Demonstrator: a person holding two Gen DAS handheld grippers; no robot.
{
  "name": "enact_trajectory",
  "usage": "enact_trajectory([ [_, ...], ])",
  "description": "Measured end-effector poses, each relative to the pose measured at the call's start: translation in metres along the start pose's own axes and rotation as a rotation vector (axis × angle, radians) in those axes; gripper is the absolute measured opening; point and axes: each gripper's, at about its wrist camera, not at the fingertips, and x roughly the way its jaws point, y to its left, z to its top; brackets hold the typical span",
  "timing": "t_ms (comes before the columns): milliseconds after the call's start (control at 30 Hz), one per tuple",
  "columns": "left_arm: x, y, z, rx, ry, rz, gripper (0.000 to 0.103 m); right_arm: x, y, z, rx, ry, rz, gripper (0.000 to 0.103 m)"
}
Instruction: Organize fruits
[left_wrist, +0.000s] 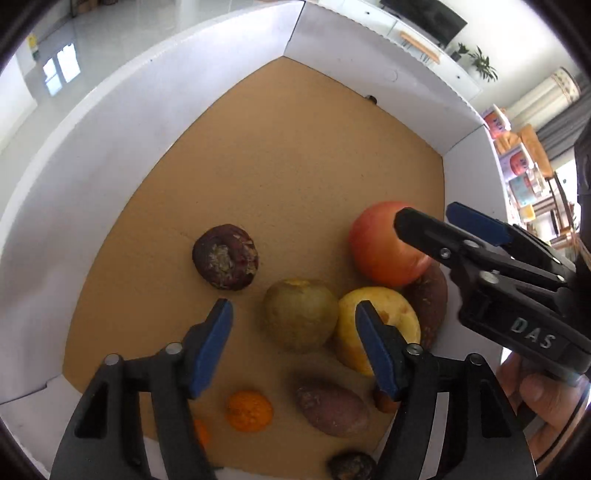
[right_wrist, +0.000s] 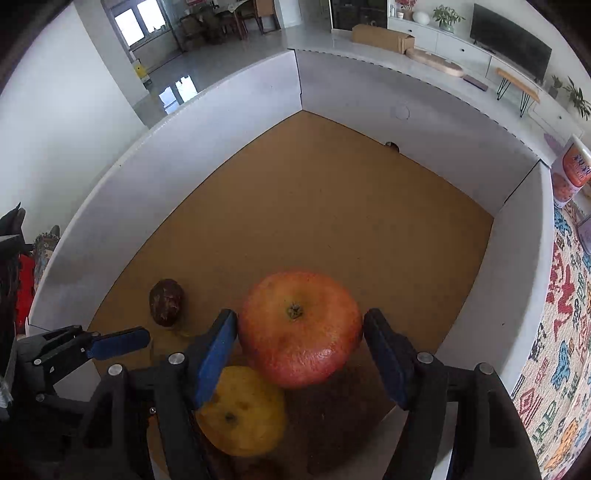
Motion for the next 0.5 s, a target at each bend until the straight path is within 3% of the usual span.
enact_trajectory([
  [100,-0.026,-0.007,-0.01,0.031,-0.154,0.046,0.071,-0.035,-0.012,-0.008,0.054,-0.138,0.032,0.086],
  [167,-0.052,-0.017,-0.024,0.073,-0.275,0.101,0.08,-0.067,-0.021,-0.016,0.08,-0.213,0.034,0.096],
  [333,-0.122,-0.04,-0.074,0.109,-0.514,0.211,0.093,-0.135,-0.021,-0.051,0.055,-0.256,-0.083,0.102],
  [400,-0.141,-0.04,-0.089,0.083,-0.553,0.152,0.095,-0.155,-0.014,-0.072,0.045,-0.267,-0.093,0.103],
  [500,-0.154,-0.027,-0.104,-0.001,-0.544,0.035,0.096,-0.172,-0.004,-0.105,0.063,-0.248,-0.097,0.103],
])
